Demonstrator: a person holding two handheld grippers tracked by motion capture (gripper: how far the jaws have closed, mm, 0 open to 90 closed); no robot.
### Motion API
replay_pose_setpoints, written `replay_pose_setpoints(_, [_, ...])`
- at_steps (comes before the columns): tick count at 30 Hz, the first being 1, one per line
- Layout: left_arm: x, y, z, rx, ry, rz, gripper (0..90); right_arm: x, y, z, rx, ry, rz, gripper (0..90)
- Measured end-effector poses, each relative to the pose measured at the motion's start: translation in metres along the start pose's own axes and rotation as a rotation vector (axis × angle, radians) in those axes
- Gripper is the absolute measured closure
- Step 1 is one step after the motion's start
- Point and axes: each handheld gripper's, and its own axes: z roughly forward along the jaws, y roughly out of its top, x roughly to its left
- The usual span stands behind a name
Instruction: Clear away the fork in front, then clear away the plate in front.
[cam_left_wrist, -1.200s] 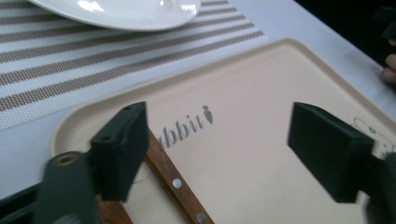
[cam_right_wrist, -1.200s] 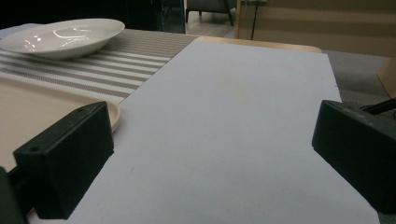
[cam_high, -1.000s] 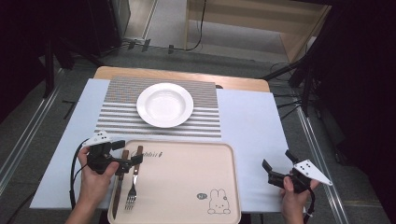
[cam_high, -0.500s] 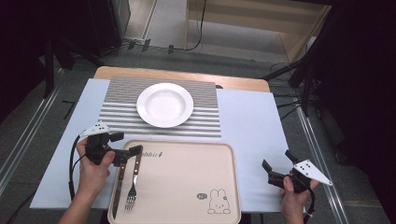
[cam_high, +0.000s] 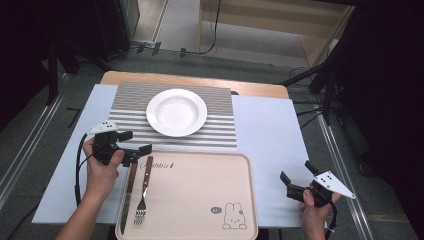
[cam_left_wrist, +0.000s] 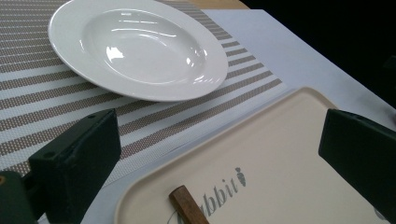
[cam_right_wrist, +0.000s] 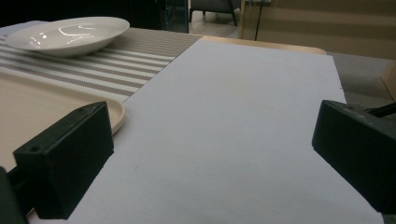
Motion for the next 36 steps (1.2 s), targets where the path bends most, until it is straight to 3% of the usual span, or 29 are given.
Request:
replay_pose_setpoints(13, [0.006, 0.013, 0.005, -0.010, 0.003, -0.005, 0.0, 0.001, 0.000, 0.000, 0.001, 0.003, -0.004, 0.0])
replay_pose_setpoints(27, [0.009, 0.024, 0.017, -0.006, 0.000, 0.017, 0.0, 0.002, 0.000, 0.001, 0.005, -0.003, -0.008, 0.0])
replay_pose_setpoints(36, [0.015, 0.030, 0.026, -0.005, 0.008, -0.008, 0.0, 0.001, 0.000, 0.001, -0.001, 0.000, -0.012, 0.0])
